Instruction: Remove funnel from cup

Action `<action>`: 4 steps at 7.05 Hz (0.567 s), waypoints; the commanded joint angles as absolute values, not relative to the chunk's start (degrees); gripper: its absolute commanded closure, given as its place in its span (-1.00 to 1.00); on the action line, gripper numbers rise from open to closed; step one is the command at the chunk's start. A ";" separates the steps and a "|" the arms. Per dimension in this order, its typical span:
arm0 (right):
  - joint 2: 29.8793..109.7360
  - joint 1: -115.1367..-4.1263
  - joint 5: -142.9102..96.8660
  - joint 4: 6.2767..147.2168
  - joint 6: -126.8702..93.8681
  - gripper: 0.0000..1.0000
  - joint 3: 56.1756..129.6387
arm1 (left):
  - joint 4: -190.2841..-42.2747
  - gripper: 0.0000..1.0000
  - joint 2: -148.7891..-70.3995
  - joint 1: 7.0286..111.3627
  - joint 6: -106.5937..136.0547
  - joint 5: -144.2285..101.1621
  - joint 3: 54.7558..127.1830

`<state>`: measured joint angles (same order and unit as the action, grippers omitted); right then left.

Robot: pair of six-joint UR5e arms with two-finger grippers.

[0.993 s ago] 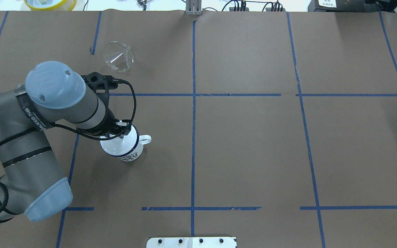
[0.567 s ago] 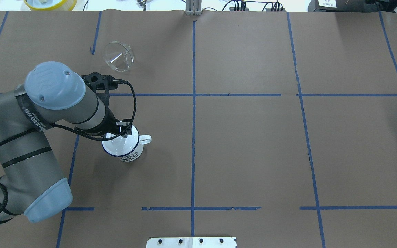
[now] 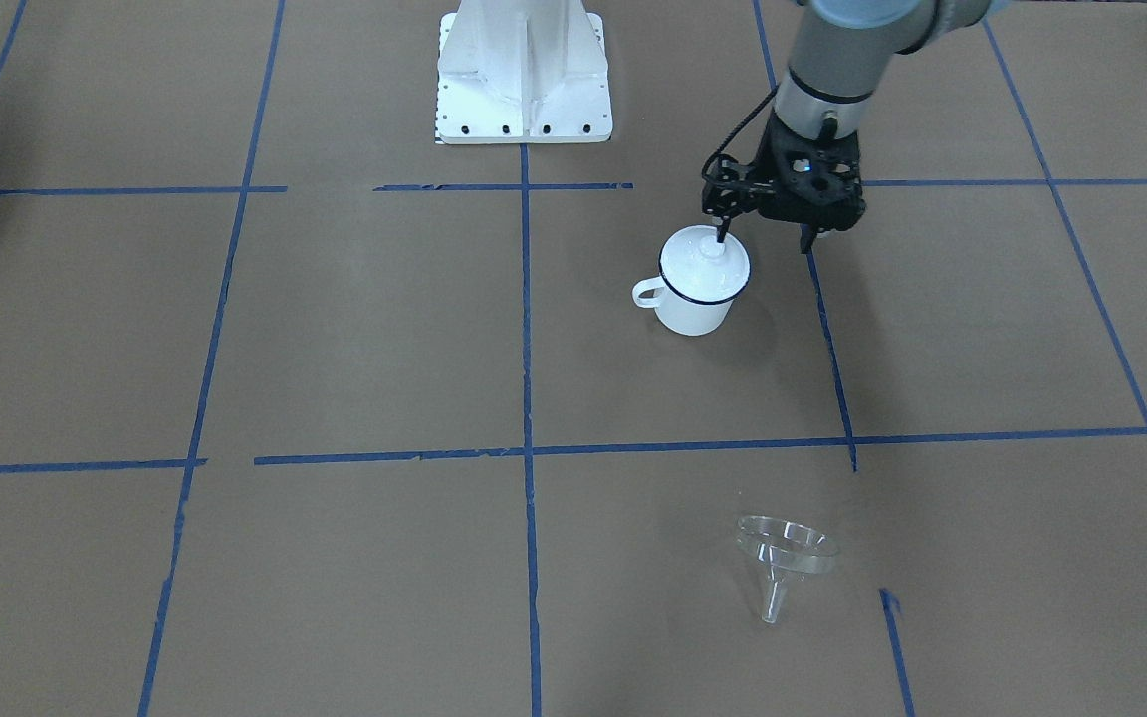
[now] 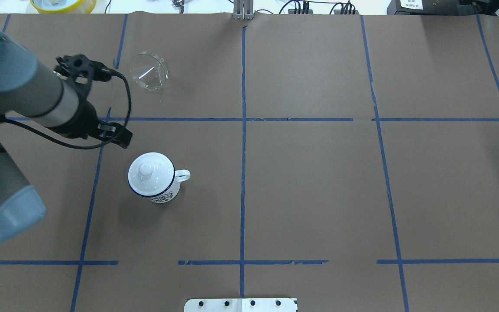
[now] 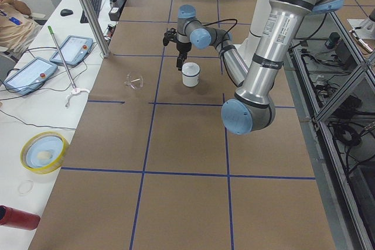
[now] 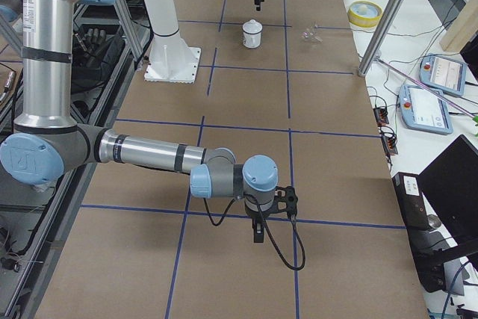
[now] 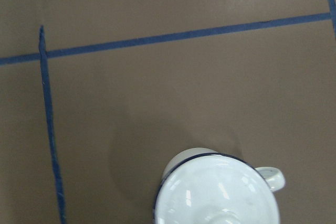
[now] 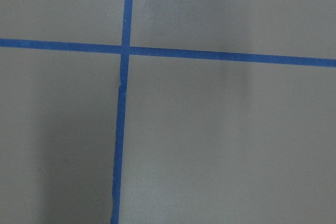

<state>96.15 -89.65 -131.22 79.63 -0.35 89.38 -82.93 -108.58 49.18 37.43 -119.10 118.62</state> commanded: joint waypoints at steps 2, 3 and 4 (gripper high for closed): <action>96.15 -89.65 -131.22 79.63 -0.35 -1.00 89.38 | -83.06 -1.00 -96.02 74.38 5.30 -130.41 113.41; 96.15 -89.65 -131.22 79.63 -0.35 -1.00 89.38 | -83.06 -1.00 -92.15 79.40 -6.04 -130.52 107.98; 96.15 -89.65 -131.22 79.63 -0.35 -1.00 89.38 | -82.97 -1.00 -91.59 84.76 -11.63 -129.91 101.49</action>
<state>96.15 -89.65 -131.22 79.63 -0.35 89.39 -83.04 -93.93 77.83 -1.92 -129.90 108.63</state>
